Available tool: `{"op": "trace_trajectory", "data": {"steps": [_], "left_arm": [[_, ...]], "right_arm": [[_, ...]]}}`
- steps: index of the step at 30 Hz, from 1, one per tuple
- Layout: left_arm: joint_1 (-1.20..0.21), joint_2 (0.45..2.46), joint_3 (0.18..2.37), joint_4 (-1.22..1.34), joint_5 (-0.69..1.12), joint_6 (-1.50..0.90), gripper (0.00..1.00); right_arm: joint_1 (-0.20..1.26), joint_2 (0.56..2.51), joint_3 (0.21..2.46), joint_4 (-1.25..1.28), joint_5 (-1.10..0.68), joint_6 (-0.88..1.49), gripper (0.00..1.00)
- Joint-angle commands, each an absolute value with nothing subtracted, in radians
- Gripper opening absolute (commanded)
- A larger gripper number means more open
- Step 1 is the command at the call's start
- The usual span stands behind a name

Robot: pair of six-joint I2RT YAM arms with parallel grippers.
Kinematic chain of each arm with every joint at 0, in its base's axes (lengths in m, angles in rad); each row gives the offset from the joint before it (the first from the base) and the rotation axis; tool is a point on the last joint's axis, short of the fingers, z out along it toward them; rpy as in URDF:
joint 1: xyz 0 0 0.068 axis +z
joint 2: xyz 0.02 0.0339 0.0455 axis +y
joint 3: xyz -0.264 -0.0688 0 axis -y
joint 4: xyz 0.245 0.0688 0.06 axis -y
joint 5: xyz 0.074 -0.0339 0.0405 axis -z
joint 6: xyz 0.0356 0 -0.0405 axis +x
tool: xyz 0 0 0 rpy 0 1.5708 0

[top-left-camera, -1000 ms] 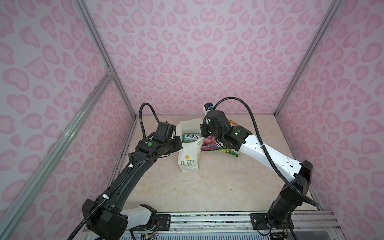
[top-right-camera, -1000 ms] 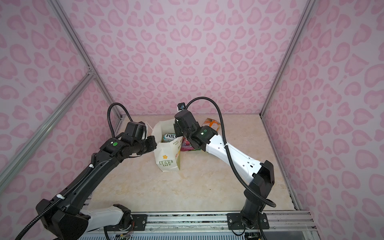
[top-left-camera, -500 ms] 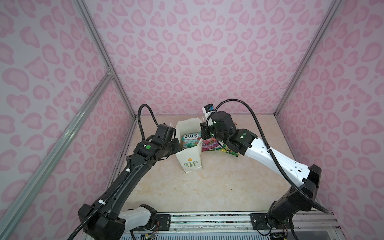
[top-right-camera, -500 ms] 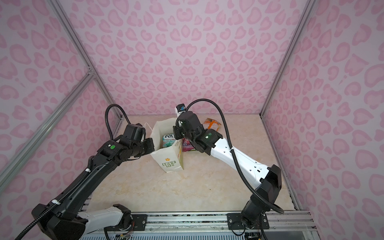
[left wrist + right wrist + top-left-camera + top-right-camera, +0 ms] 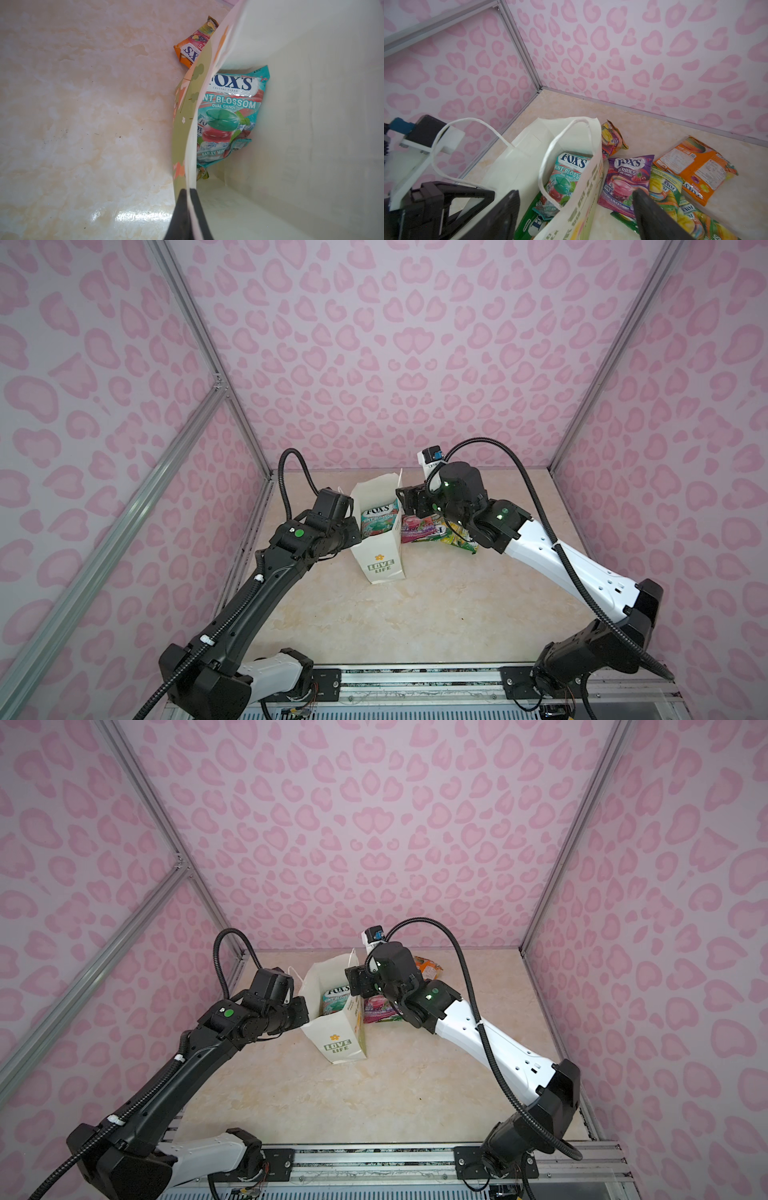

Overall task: Place the snacks into the paper bag
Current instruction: Place the snack in the paper bag, then pick up the snack from the top-center of the table.

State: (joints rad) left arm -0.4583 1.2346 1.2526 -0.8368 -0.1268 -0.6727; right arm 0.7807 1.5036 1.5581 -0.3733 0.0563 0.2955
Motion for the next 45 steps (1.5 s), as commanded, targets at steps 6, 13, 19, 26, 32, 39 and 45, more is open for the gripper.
{"op": "trace_trajectory", "data": {"steps": [6, 13, 19, 26, 32, 39, 45], "left_arm": [[-0.457, 1.227, 1.244, -0.86, -0.184, -0.672, 0.03], [-0.458, 1.232, 1.239, -0.85, -0.166, -0.661, 0.03], [-0.456, 1.232, 1.233, -0.847, -0.164, -0.655, 0.03], [-0.457, 1.214, 1.229, -0.854, -0.166, -0.656, 0.03], [-0.457, 1.215, 1.229, -0.852, -0.153, -0.661, 0.03], [-0.457, 1.211, 1.229, -0.848, -0.138, -0.667, 0.03], [-0.457, 1.207, 1.229, -0.847, -0.132, -0.672, 0.03]], "right_arm": [[0.65, 1.294, 1.39, -0.408, 0.027, 0.316, 0.9], [0.453, 1.166, 1.15, -0.368, -0.069, 0.425, 0.9], [0.38, 1.218, 0.992, -0.265, -0.142, 0.484, 0.9], [0.356, 1.375, 0.911, -0.116, -0.247, 0.555, 0.87], [0.347, 1.529, 0.925, -0.014, -0.32, 0.605, 0.78], [0.329, 1.709, 1.012, 0.01, -0.347, 0.625, 0.71], [0.33, 1.794, 1.038, 0.037, -0.357, 0.659, 0.67]]}}
